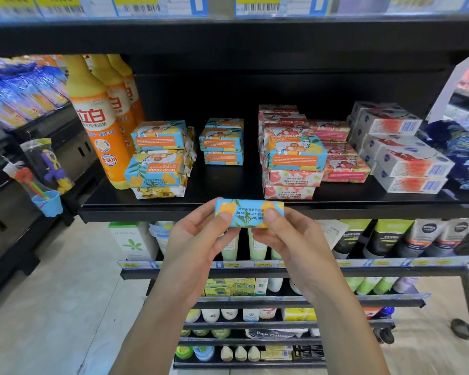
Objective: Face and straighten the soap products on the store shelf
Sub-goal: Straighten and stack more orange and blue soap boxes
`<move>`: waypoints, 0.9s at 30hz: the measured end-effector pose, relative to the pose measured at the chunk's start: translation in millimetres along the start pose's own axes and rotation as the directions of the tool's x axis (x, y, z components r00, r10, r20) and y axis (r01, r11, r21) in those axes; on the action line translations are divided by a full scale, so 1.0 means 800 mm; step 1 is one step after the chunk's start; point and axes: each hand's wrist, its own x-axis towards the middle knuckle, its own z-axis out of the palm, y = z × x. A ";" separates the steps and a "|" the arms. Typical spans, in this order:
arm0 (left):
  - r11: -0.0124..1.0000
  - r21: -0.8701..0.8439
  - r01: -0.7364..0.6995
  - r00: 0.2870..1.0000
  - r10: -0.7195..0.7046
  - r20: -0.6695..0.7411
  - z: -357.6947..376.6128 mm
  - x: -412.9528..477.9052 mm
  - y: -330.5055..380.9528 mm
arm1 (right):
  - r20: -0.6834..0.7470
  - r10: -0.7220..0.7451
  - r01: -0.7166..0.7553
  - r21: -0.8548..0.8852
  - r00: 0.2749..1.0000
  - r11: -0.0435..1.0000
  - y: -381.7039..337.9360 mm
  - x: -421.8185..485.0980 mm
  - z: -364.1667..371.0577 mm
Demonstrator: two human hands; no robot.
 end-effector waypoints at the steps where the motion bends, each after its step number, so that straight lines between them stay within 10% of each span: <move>1: 1.000 -0.006 0.004 1.000 -0.004 -0.003 0.001 0.001 -0.001 | -0.002 -0.001 0.001 0.004 1.000 1.000 0.000 0.001 -0.001; 21: 0.996 0.022 0.086 0.995 -0.087 0.050 -0.009 0.010 -0.003 | 0.186 -0.171 0.172 0.012 0.968 0.985 0.016 0.011 -0.025; 27: 0.999 0.018 0.032 0.999 -0.032 -0.007 -0.013 0.012 -0.003 | 0.201 -0.216 0.268 -0.290 0.956 0.918 0.006 0.011 -0.014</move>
